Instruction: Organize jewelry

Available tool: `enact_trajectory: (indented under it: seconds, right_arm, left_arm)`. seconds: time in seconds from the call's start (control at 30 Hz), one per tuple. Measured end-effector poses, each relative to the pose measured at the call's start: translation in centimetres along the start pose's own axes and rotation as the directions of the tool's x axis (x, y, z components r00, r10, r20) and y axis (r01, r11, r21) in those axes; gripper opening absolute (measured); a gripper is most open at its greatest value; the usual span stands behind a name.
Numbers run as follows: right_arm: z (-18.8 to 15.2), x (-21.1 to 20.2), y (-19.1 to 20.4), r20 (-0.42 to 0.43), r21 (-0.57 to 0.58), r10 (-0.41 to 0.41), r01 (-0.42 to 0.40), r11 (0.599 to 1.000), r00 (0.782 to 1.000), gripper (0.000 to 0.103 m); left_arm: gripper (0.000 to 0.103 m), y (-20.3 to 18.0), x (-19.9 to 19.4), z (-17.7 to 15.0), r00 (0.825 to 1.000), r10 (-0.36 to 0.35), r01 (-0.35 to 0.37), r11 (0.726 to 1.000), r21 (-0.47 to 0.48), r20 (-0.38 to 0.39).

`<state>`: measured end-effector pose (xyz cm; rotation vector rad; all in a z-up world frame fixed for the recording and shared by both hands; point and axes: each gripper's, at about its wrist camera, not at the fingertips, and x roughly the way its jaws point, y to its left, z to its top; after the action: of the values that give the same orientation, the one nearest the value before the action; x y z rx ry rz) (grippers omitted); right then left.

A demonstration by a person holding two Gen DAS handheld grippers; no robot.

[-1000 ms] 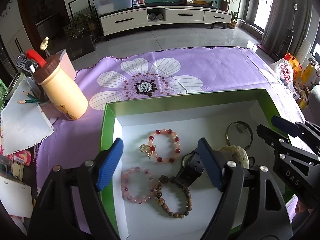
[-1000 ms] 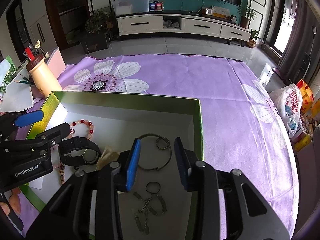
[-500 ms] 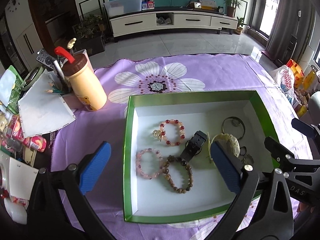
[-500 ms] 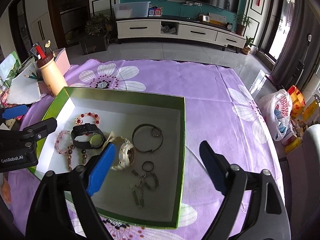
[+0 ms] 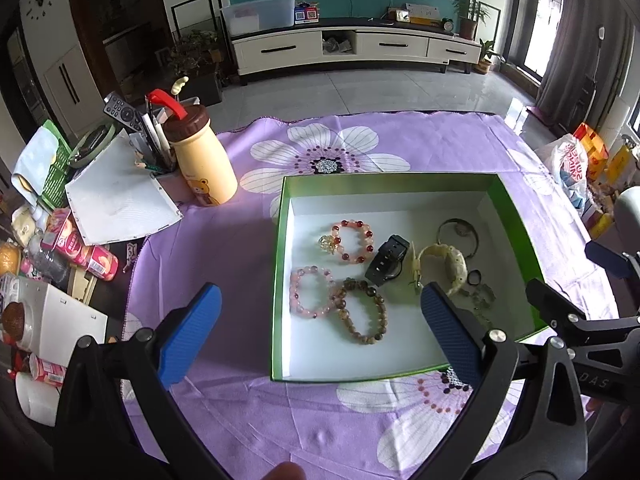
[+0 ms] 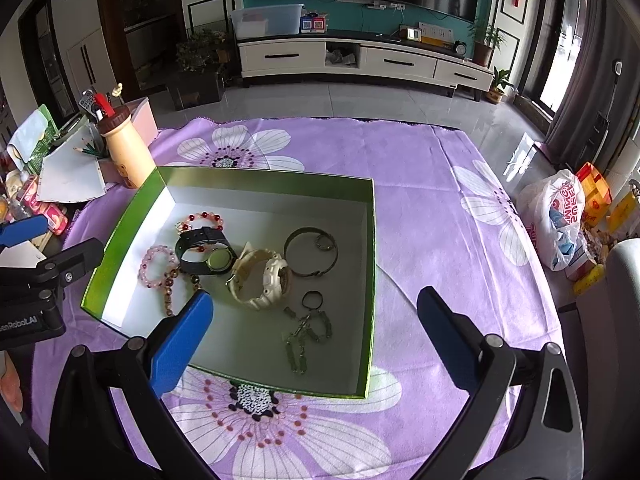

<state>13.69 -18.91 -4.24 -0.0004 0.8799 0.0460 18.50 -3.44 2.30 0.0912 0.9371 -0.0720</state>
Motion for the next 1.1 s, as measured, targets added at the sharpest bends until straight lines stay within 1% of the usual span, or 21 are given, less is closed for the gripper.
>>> enact_trajectory:
  seconds: [0.07, 0.17, 0.27, 0.33, 0.47, 0.6, 0.77, 0.9, 1.1]
  right_arm:
    - [0.1, -0.5, -0.1, 0.001, 0.010, 0.007, -0.007, 1.000, 1.000, 0.102]
    - [0.2, -1.4, 0.0, 0.009, 0.011, 0.010, -0.010, 1.000, 1.000, 0.102]
    - [0.5, -2.4, 0.0, 0.018, 0.010, 0.008, -0.008, 1.000, 1.000, 0.102]
    - [0.8, -3.1, -0.1, 0.024, 0.010, 0.009, -0.009, 1.000, 1.000, 0.102]
    - [1.5, -4.4, -0.3, 0.028, 0.014, 0.016, -0.017, 1.000, 0.999, 0.102]
    - [2.4, -5.4, -0.2, 0.020, 0.013, 0.031, -0.031, 0.999, 0.999, 0.102]
    - [2.7, -4.8, -0.3, -0.017, 0.026, 0.057, -0.057, 0.998, 0.998, 0.102]
    - [2.5, -3.7, -0.4, -0.036, 0.032, 0.055, -0.054, 0.998, 0.998, 0.102]
    - [2.3, -2.9, -0.5, -0.046, 0.034, 0.056, -0.054, 0.998, 0.997, 0.102]
  left_arm:
    - [0.101, 0.2, -0.7, 0.0, 1.000, 0.018, -0.018, 1.000, -0.008, -0.002]
    - [0.101, 0.6, -1.9, 0.1, 1.000, 0.005, -0.005, 1.000, -0.026, -0.004]
    - [0.101, 0.6, -2.9, 0.2, 0.999, 0.034, -0.034, 0.999, -0.022, -0.010]
    - [0.101, 0.7, -3.5, 0.4, 1.000, 0.025, -0.025, 0.999, -0.026, -0.010]
    - [0.101, 0.8, -4.2, 1.0, 0.999, 0.007, -0.008, 0.999, -0.038, -0.035]
    - [0.101, 0.7, -4.8, 1.8, 0.998, 0.040, -0.042, 0.999, -0.034, -0.049]
    - [0.101, 0.8, -4.6, 2.5, 0.998, 0.037, -0.039, 0.998, -0.052, -0.055]
    - [0.101, 0.9, -3.8, 2.4, 0.997, 0.040, -0.044, 0.997, -0.059, -0.068]
    - [0.101, 0.6, -2.5, 2.2, 0.994, 0.063, -0.066, 0.997, -0.037, -0.085]
